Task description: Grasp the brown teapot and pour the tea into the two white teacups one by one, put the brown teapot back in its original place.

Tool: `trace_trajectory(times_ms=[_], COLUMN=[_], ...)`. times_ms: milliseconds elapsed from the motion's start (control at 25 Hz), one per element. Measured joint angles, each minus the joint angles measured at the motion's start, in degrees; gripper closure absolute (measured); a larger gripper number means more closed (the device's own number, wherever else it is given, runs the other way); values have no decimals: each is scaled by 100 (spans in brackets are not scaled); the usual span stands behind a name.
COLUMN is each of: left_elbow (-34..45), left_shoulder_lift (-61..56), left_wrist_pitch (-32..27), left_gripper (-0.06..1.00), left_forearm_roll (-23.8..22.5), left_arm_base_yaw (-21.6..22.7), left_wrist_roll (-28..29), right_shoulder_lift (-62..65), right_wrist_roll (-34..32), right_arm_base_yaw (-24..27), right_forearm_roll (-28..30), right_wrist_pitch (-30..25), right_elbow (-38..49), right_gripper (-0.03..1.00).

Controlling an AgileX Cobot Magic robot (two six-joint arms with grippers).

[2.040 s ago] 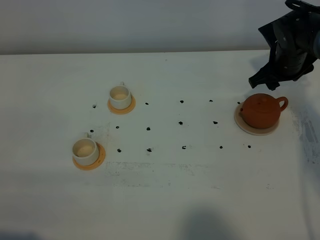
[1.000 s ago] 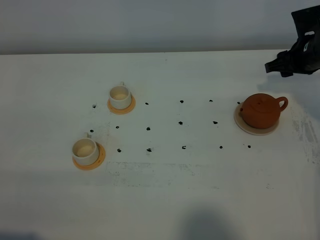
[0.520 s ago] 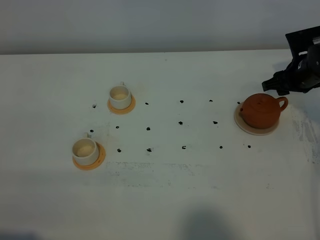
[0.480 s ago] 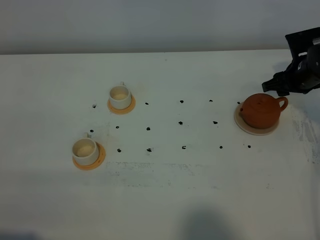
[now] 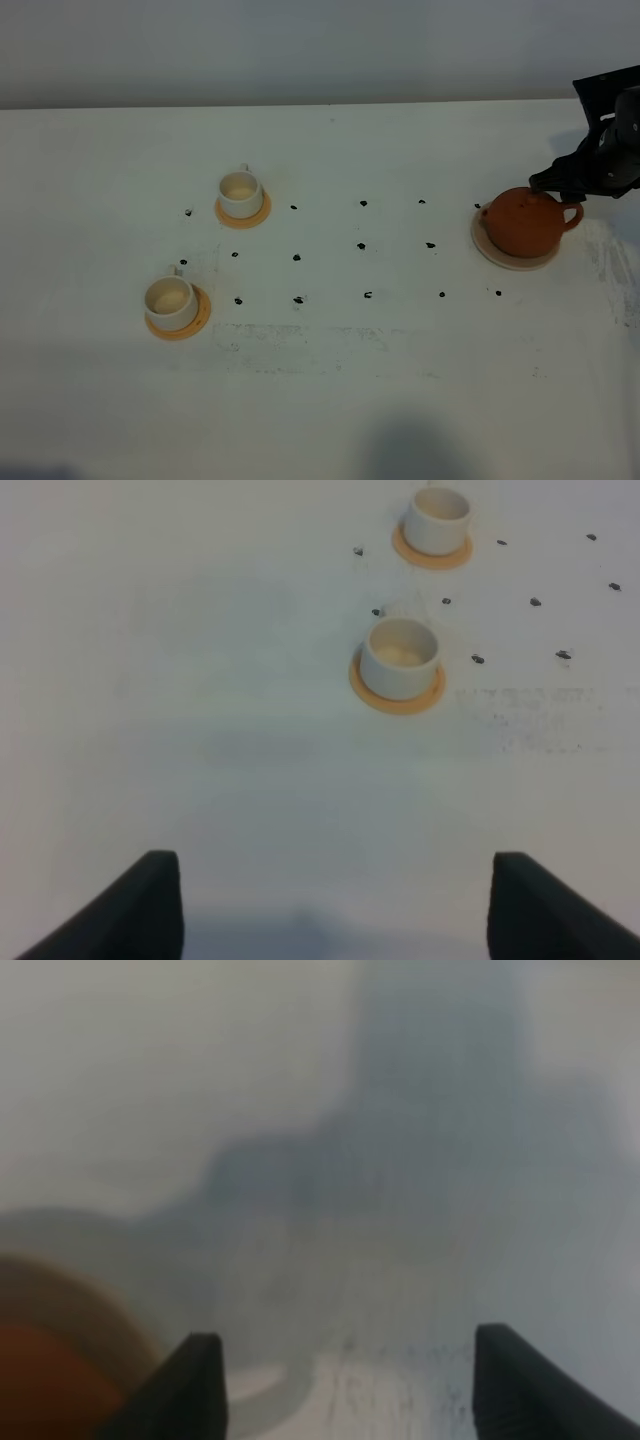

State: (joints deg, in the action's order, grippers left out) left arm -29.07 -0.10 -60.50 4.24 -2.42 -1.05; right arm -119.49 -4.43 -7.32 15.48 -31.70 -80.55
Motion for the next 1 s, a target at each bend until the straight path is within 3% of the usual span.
trace_trajectory(times_ms=[600, 1000], left_elbow=[0, 0], left_shoulder_lift=[0, 0], left_wrist_pitch=[0, 0], left_gripper=[34, 34], left_forearm_roll=[0, 0], left_arm_base_yaw=[0, 0], left_wrist_roll=[0, 0], right_shoulder_lift=[0, 0], right_wrist_roll=[0, 18], right_arm_base_yaw=[10, 10], right_forearm_roll=[-54, -177], right_wrist_pitch=[-366, -981], right_elbow=[-12, -381], right_gripper=[41, 41])
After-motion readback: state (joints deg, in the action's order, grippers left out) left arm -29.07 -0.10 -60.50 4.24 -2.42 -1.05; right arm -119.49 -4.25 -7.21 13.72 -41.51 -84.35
